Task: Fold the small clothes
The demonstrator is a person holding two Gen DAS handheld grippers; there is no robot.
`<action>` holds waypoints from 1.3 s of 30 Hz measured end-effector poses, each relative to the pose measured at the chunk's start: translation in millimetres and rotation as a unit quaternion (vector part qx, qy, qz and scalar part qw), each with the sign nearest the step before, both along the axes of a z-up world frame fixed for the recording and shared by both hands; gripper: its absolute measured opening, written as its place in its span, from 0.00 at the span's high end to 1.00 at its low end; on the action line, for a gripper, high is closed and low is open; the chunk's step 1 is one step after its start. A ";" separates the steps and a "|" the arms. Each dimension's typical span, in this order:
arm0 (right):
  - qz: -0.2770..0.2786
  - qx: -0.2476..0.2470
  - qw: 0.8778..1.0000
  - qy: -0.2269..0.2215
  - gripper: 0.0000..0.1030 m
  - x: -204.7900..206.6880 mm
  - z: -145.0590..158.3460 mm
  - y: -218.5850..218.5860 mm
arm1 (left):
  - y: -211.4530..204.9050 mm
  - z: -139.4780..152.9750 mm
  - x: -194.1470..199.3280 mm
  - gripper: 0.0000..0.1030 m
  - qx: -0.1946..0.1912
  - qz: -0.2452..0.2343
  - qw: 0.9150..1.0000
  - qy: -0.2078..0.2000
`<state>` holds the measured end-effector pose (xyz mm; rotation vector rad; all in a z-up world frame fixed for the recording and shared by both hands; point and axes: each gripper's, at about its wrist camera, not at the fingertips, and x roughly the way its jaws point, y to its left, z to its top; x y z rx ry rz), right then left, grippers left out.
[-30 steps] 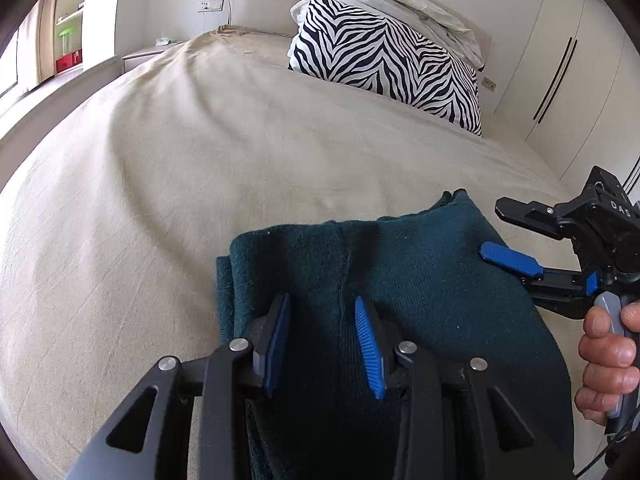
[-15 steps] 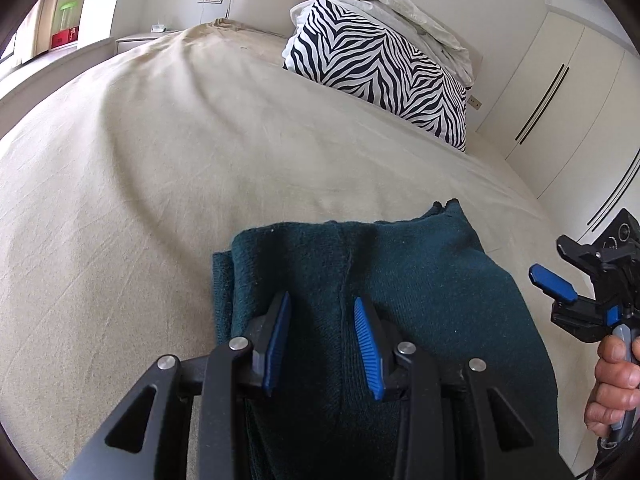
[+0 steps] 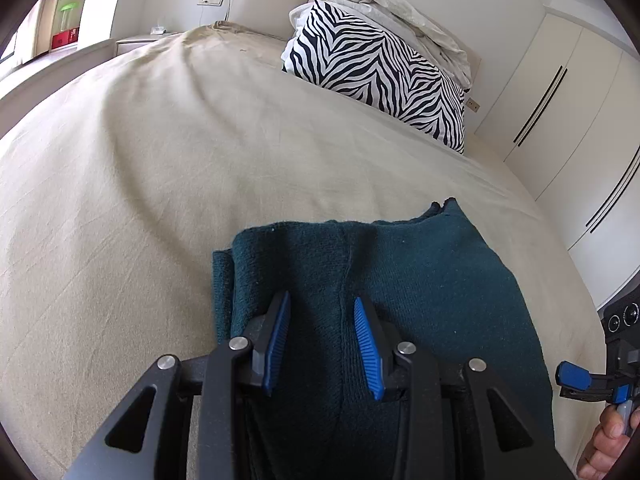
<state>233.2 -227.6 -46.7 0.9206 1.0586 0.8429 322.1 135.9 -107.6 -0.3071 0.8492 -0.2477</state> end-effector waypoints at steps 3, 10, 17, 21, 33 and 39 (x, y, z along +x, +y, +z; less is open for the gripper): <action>0.055 -0.037 0.998 -0.016 0.46 -15.0 -3.8 31.4 | 0.1 0.2 -0.2 0.65 0.001 0.000 1.000 0.000; 0.042 -0.035 0.998 0.019 0.54 -34.3 -54.7 15.0 | 0.8 0.4 -1.4 0.65 -0.001 -0.001 1.000 -0.001; 0.001 -0.036 0.999 0.033 0.51 -52.3 -45.8 -16.9 | 5.8 4.1 -2.1 0.65 -0.017 0.004 1.000 0.002; -0.022 -0.073 0.997 0.017 0.46 -50.3 -29.6 -37.5 | 26.9 22.8 -19.1 0.61 -0.068 0.018 0.997 0.018; -0.001 -0.125 0.991 0.046 0.39 41.4 -39.0 3.7 | 71.3 13.8 -53.4 0.31 -0.086 0.015 0.992 0.095; 0.019 -0.154 0.986 0.053 0.38 59.8 -51.1 36.8 | 46.2 11.8 -54.3 0.34 -0.073 -0.013 0.990 0.117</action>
